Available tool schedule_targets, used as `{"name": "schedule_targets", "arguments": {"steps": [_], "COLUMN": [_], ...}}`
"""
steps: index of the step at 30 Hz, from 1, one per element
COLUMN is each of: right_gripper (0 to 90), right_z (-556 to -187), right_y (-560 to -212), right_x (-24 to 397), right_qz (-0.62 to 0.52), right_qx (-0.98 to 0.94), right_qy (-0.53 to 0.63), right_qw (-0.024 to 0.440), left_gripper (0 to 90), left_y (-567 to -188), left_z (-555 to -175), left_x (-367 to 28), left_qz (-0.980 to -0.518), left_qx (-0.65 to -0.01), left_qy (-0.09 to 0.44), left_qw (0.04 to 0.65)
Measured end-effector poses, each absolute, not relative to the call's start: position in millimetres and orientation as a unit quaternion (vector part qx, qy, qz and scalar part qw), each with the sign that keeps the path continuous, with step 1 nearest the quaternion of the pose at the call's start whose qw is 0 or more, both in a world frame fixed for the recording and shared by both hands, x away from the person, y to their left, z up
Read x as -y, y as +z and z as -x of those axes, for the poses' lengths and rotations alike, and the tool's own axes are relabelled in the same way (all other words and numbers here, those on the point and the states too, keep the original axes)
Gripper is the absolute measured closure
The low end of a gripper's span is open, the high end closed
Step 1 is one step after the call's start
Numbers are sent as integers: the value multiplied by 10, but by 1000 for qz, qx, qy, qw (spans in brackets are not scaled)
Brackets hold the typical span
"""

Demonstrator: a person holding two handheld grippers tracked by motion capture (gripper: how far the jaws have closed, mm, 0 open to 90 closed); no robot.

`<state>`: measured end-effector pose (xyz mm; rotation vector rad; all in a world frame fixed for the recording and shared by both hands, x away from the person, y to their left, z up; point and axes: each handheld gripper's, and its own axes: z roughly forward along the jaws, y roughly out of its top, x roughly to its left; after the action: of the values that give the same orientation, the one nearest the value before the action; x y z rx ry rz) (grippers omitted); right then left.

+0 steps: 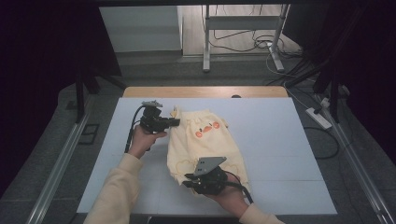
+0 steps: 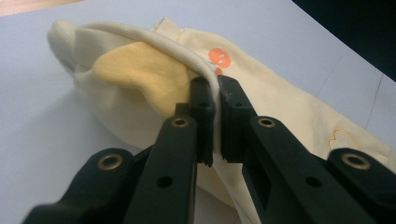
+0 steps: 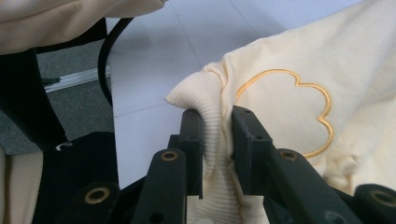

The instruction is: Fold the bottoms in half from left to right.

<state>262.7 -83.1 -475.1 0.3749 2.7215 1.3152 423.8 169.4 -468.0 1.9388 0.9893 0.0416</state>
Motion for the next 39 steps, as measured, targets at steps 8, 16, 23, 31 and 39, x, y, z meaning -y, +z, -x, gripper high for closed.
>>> {"name": "schedule_targets", "arguments": {"steps": [8, 16, 23, 31, 39], "right_gripper": [746, 746, 747, 747, 749], "right_z": [-2639, -2637, -2649, -2674, -2675], "right_y": [-4763, -4760, -4767, -4760, -4751], "right_x": [985, 1077, 1167, 1272, 1371], "right_qz": [-145, -156, -163, -173, -183], "right_qx": [-889, -887, -886, -883, -880], "right_qy": [431, 431, 429, 431, 433], "right_qw": [56, 59, 63, 69, 71], "left_gripper": [845, 845, 844, 844, 844], "left_y": [-4694, -4682, -4682, -4694, -4702], "left_z": [-4295, -4272, -4261, -4283, -4298], "left_x": [-1563, -1537, -1513, -1470, -1399], "left_qz": [-794, -793, -794, -795, -796], "left_qx": [-392, -393, -392, -390, -389], "left_qy": [13, 16, 19, 25, 27], "left_qw": [464, 466, 464, 464, 462]}}
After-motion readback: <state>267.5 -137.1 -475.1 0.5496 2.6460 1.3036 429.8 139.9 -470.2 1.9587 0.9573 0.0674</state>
